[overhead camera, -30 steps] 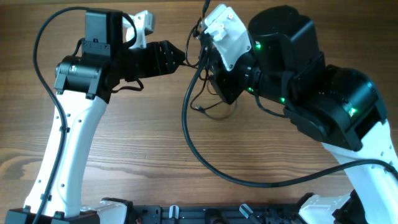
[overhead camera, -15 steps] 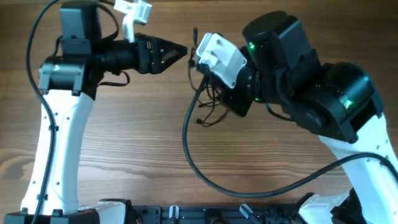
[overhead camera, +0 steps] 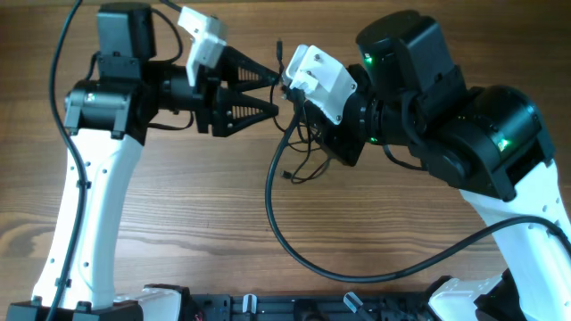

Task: Untangle cables

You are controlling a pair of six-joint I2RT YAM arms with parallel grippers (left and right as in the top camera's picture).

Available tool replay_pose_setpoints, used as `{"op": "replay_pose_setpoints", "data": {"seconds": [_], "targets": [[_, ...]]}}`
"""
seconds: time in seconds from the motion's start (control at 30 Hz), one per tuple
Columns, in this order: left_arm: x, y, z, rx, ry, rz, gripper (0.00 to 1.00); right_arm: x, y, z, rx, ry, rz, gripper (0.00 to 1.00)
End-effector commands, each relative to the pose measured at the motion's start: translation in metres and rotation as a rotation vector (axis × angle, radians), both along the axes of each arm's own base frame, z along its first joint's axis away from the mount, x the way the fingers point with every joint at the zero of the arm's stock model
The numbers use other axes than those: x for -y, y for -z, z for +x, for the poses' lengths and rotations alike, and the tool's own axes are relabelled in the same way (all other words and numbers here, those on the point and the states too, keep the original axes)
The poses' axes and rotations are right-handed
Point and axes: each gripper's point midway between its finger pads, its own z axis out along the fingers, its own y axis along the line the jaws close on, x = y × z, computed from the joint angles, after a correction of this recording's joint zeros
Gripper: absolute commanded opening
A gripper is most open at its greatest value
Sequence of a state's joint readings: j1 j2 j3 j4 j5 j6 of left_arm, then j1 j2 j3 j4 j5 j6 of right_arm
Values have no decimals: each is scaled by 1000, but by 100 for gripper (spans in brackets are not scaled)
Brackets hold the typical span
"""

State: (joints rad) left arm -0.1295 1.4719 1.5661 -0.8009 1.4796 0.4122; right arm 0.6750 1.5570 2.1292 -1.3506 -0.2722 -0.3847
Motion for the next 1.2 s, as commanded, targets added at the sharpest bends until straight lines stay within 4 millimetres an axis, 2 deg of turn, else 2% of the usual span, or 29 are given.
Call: {"op": "replay_pose_setpoints", "data": {"seconds": [0.0, 0.07, 0.17, 0.2, 0.23, 0.27, 0.33, 0.4, 0.47, 0.5, 0.53, 0.6, 0.77, 0.8, 0.9, 0.97, 1.03, 1.1, 1.17], "targets": [[13, 8, 3, 71, 11, 27, 62, -6, -1, -4, -10, -47, 20, 4], [14, 9, 5, 70, 9, 29, 55, -6, -1, -5, -13, -48, 19, 4], [15, 14, 9, 55, 9, 31, 54, -8, -2, -8, -23, -63, 32, 4], [15, 16, 11, 51, 10, 32, 49, -8, -2, -7, -22, -63, 31, 4], [15, 17, 13, 44, 10, 33, 43, -8, -2, -7, -22, -63, 31, 4], [15, 19, 14, 41, 7, 37, 24, -8, -2, -7, -22, -63, 31, 4], [13, 25, 23, 17, -40, 71, 4, -8, -2, -7, -23, -62, 31, 4], [5, 31, 35, -64, -116, 110, 4, -8, -2, -7, -26, -59, 32, 4], [-11, 39, 53, -165, -227, 148, 4, -8, -1, -7, -31, -49, 33, 4], [-22, 41, 62, -215, -283, 156, 4, -7, -1, -7, -31, -47, 29, 4], [-48, 46, 78, -309, -396, 163, 4, -6, 0, -7, -33, -44, 26, 4], [-75, 50, 86, -370, -472, 157, 4, 0, 3, 0, -32, 16, 4, 4], [-147, 62, 91, -520, -659, 130, 4, 21, 7, 21, -2, 199, -59, 4], [-169, 66, 88, -567, -716, 118, 4, 26, 8, 25, 2, 240, -68, 4], [-200, 74, 75, -612, -783, 115, 4, 33, 8, 31, 14, 299, -82, 4], [-202, 73, 66, -606, -765, 102, 4, 26, 7, 27, 1, 259, -62, 4], [-192, 71, 60, -584, -716, 93, 4, 8, 6, 10, -19, 95, -27, 4], [-170, 70, 52, -563, -638, 109, 13, -9, 3, -18, -33, -137, 15, 4], [-147, 70, 49, -535, -564, 130, 25, -14, 5, -44, -35, -326, 19, 4]]}}
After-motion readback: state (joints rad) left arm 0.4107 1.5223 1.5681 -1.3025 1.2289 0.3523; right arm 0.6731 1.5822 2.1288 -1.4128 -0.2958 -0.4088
